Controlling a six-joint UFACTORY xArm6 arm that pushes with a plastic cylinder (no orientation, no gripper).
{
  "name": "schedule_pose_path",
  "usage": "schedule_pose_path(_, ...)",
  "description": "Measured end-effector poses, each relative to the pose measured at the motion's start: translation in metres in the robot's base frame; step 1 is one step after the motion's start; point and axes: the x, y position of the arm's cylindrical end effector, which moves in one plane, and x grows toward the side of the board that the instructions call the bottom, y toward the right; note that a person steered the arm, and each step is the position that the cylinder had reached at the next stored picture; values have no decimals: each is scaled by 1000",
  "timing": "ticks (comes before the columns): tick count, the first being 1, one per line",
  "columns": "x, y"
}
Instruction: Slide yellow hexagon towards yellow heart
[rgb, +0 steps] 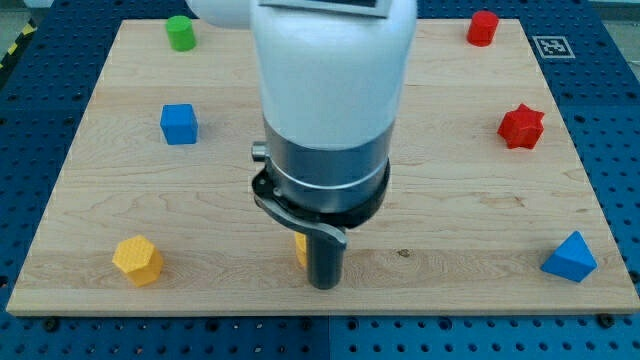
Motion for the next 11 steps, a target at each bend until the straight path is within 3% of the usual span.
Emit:
schedule_pose_path(4, -44, -56)
schedule_pose_path(7, -38, -271)
schedule_pose_path(8, -1, -259)
schedule_pose_path(11, 0, -190)
